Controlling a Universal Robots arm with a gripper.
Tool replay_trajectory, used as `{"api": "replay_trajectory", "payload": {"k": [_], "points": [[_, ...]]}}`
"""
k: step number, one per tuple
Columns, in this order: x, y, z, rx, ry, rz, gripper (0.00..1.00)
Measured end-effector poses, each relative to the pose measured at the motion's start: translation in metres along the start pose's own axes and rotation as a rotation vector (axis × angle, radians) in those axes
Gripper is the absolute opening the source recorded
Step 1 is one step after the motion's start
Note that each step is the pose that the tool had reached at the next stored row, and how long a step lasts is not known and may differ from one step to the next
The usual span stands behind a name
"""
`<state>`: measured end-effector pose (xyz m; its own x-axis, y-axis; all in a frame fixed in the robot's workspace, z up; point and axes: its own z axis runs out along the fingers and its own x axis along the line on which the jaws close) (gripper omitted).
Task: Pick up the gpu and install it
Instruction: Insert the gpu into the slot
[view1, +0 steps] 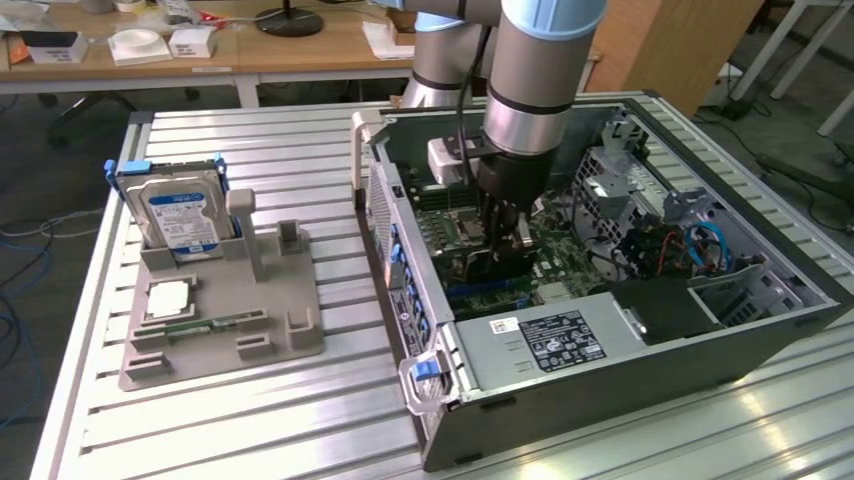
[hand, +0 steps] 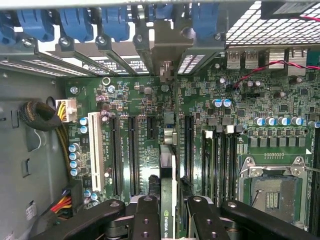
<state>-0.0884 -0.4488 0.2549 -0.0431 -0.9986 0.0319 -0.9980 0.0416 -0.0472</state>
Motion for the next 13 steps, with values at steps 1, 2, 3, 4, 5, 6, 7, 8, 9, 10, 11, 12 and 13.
{"api": "replay_trajectory", "payload": {"k": [1, 2, 3, 4, 5, 6, 7, 8, 9, 10, 11, 12, 13], "points": [[0.0000, 0.0000, 0.0000, 0.0000, 0.0000, 0.000, 0.26], [0.0000, 0.0000, 0.0000, 0.0000, 0.0000, 0.000, 0.26], [-0.0001, 0.0000, 0.0000, 0.0001, -0.0001, 0.000, 0.26], [0.0000, 0.0000, 0.0000, 0.0000, -0.0001, 0.000, 0.26], [0.0001, 0.0000, 0.0000, 0.0001, -0.0001, 0.000, 0.26], [0.0002, 0.0000, 0.0001, 0.0001, -0.0001, 0.000, 0.26], [0.0004, 0.0000, 0.0001, 0.0001, -0.0001, 0.000, 0.26], [0.0005, 0.0000, 0.0001, 0.0001, 0.0000, 0.001, 0.26], [0.0006, 0.0000, 0.0001, 0.0000, 0.0001, 0.001, 0.26], [0.0006, 0.0000, 0.0001, 0.0000, 0.0001, 0.001, 0.26], [0.0006, 0.0000, 0.0002, 0.0000, 0.0003, 0.001, 0.26], [0.0006, 0.0000, 0.0008, 0.0001, 0.0001, 0.001, 0.26], [0.0006, 0.0001, 0.0017, -0.0001, 0.0003, 0.001, 0.26]]}}
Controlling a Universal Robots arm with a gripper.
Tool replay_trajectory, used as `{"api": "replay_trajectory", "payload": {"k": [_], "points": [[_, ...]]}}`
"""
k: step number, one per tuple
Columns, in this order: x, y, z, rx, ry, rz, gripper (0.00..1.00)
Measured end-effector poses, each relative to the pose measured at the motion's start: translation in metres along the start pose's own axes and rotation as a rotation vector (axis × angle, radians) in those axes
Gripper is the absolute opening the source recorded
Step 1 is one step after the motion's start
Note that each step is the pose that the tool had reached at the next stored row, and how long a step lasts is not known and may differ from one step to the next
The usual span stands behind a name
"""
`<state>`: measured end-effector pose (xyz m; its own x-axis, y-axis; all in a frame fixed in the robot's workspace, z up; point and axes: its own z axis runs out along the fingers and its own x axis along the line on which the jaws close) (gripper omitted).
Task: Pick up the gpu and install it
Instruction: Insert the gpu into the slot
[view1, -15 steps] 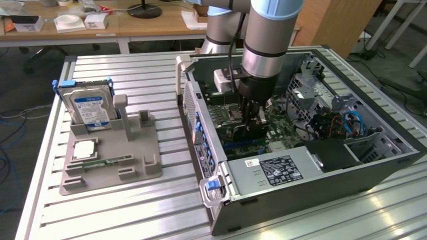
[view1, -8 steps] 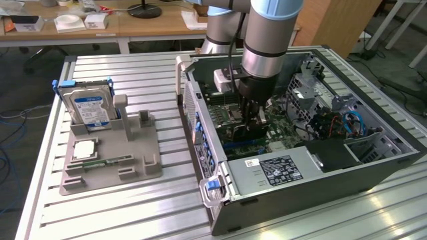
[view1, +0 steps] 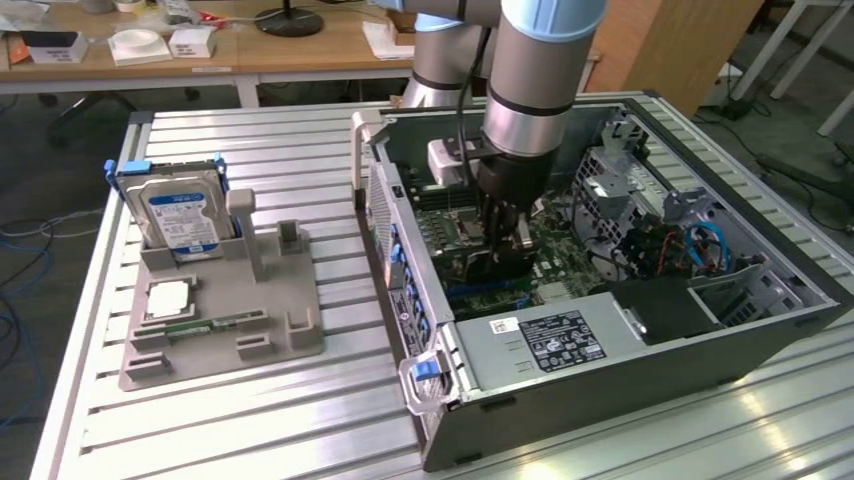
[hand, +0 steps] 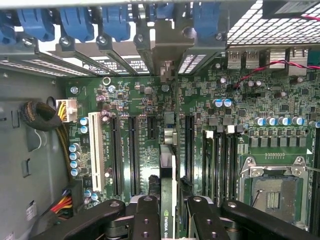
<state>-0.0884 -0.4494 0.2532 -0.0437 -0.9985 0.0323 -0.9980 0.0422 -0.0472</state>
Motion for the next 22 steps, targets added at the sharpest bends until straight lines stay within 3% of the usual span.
{"api": "replay_trajectory", "payload": {"k": [22], "points": [[-0.0003, 0.0008, 0.0087, 0.0000, -0.0002, 0.000, 0.26]]}}
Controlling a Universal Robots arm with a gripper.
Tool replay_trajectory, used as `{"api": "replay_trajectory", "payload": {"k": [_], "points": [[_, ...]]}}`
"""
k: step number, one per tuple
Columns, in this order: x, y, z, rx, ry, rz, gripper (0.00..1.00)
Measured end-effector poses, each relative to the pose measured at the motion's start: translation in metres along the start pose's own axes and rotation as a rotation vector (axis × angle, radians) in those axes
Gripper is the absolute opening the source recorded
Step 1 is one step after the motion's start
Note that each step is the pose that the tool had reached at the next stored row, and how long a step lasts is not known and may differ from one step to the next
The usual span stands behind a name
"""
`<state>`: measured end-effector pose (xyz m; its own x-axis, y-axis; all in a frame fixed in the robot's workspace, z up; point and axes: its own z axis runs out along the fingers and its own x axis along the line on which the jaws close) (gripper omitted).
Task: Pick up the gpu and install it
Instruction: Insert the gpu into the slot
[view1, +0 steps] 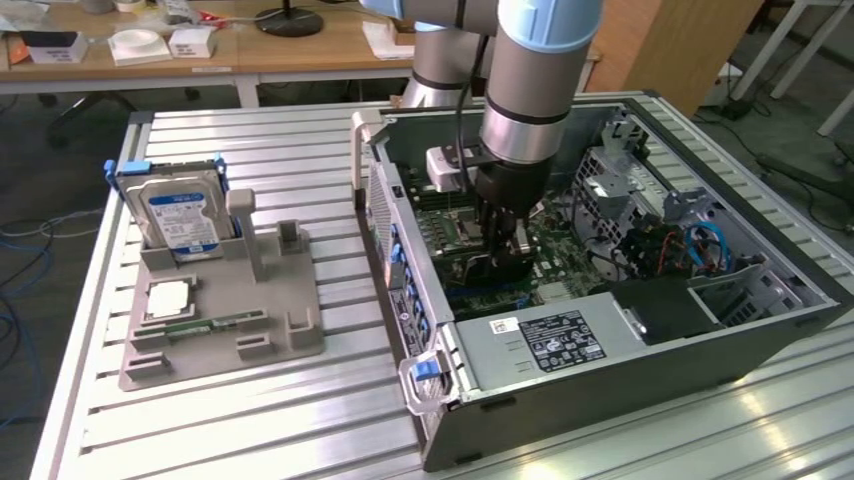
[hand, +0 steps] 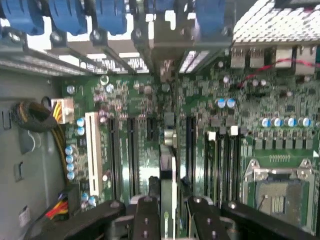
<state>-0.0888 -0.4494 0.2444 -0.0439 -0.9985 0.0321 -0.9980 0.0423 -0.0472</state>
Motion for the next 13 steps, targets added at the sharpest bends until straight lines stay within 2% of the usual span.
{"api": "replay_trajectory", "payload": {"k": [13], "points": [[0.0000, -0.0001, 0.0001, 0.0001, 0.0000, 0.000, 0.26]]}}
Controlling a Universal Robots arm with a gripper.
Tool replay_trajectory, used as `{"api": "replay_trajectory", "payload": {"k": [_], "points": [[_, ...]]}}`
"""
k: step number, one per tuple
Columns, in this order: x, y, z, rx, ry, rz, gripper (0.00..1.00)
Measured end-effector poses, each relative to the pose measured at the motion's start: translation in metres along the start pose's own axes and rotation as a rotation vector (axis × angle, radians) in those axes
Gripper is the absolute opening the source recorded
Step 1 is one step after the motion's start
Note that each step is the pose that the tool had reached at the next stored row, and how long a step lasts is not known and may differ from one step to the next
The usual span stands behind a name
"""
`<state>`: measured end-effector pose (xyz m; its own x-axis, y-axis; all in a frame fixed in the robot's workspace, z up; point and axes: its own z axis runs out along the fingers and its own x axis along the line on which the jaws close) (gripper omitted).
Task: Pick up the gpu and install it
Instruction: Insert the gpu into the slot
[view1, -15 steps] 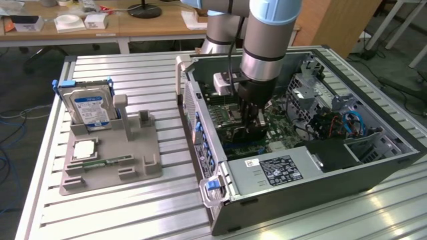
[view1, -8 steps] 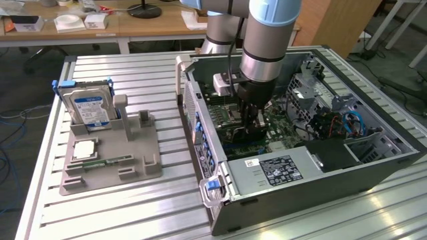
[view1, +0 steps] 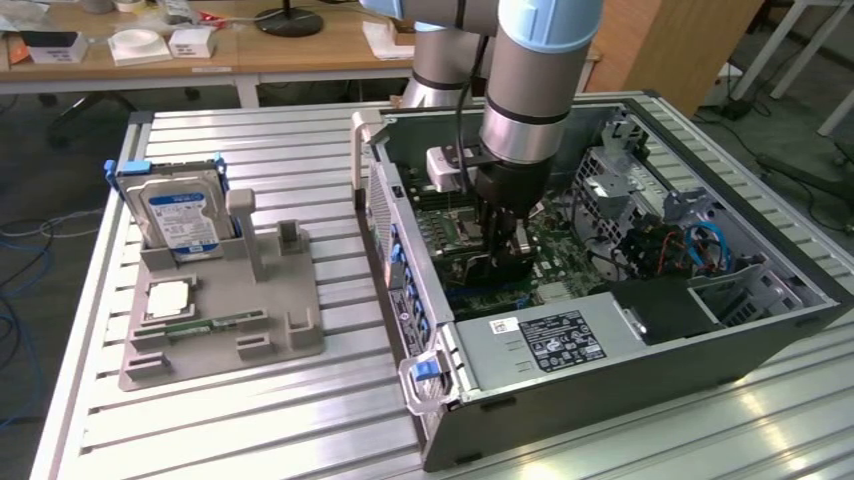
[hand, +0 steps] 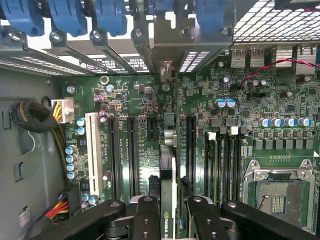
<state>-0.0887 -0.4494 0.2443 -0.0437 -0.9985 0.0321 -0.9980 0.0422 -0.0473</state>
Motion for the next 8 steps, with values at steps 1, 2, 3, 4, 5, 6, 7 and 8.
{"api": "replay_trajectory", "payload": {"k": [1, 2, 3, 4, 5, 6, 7, 8], "points": [[0.0000, 0.0000, 0.0000, 0.0000, 0.0000, 0.000, 0.26], [0.0000, 0.0001, 0.0008, -0.0001, 0.0004, 0.000, 0.26], [0.0000, 0.0002, 0.0026, 0.0002, 0.0004, 0.000, 0.26], [-0.0001, 0.0004, 0.0043, 0.0000, 0.0004, 0.000, 0.26], [-0.0001, 0.0006, 0.0049, -0.0001, 0.0002, 0.000, 0.26], [-0.0001, 0.0007, 0.0049, -0.0001, 0.0001, 0.000, 0.26], [-0.0001, 0.0007, 0.0049, -0.0001, 0.0001, 0.000, 0.26], [-0.0001, 0.0007, 0.0050, -0.0001, 0.0000, 0.000, 0.26]]}}
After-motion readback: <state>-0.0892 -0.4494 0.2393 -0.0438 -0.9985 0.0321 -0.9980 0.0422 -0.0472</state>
